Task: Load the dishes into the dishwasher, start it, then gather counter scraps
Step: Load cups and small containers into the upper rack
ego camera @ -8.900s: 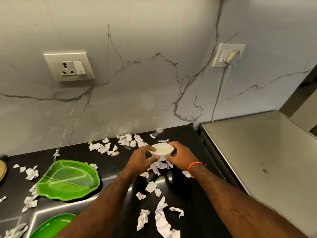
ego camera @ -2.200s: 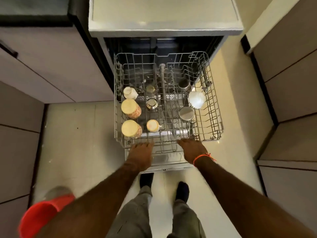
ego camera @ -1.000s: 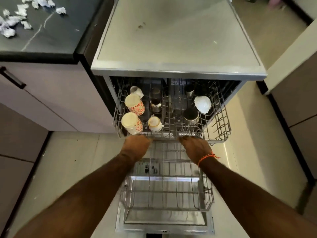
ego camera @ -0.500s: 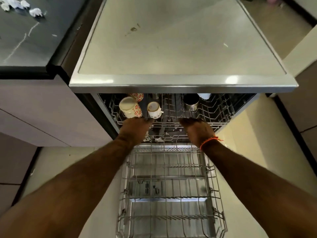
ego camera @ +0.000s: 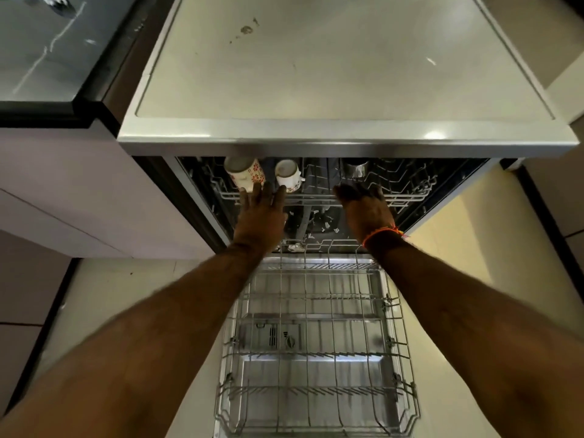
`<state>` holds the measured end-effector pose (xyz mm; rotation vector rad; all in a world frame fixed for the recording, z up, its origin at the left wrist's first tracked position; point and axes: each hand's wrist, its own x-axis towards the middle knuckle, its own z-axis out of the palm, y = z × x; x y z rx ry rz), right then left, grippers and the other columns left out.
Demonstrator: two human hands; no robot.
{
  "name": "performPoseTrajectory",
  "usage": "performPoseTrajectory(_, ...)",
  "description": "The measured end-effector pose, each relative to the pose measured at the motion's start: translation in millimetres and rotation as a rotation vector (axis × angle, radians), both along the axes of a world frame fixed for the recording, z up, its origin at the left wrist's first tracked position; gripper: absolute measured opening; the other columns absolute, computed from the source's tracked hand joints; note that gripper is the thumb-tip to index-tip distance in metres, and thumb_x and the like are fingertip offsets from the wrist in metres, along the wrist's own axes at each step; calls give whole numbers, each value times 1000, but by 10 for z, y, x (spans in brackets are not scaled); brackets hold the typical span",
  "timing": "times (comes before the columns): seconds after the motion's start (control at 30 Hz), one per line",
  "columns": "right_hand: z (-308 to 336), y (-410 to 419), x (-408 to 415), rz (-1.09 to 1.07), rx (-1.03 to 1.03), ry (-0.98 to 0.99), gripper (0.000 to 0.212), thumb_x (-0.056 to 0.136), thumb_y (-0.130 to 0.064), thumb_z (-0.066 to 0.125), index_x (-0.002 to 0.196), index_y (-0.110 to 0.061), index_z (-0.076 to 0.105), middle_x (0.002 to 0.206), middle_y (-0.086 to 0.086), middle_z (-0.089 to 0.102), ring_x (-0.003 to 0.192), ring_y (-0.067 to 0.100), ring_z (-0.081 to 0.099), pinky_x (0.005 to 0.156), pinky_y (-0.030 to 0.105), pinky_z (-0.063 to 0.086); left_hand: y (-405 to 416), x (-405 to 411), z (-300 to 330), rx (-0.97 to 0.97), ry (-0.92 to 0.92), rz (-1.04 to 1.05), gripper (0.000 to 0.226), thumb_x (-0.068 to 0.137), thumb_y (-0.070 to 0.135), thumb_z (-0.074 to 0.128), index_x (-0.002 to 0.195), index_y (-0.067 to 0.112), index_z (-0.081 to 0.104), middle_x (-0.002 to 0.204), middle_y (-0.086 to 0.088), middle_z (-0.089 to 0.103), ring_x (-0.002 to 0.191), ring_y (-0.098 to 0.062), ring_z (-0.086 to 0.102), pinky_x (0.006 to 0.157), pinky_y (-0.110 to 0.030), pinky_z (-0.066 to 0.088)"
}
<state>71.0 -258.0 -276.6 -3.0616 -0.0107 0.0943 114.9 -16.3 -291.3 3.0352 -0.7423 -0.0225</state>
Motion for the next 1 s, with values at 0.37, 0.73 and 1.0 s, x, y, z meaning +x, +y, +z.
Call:
performPoseTrajectory(0.37,-540,121,-2359,-173,-2,222,72,93,-24,53,157,-17,22,167,10,12,152,33,15,122,55,20,470,-1986,-144,-42,369,71,80,103,51,38,161,14,-3,169,-14,-7,155,-34,-6,126,-55,6)
performPoseTrajectory(0.73,106,892,-4201,61,92,409,59,90,-25,53,146,-19,37,157,5,36,132,31,48,105,50,42,1096,-4216,419,1,614,161,78,100,45,51,160,11,14,168,-13,13,153,-32,18,120,-48,29)
performPoseTrajectory(1.0,1325,1893,-4563,264,152,467,52,91,-24,52,142,-21,45,144,7,52,122,33,57,97,46,51,1653,-5123,1574,-176,676,401,65,98,39,54,156,18,33,162,-8,33,145,-30,35,117,-44,36)
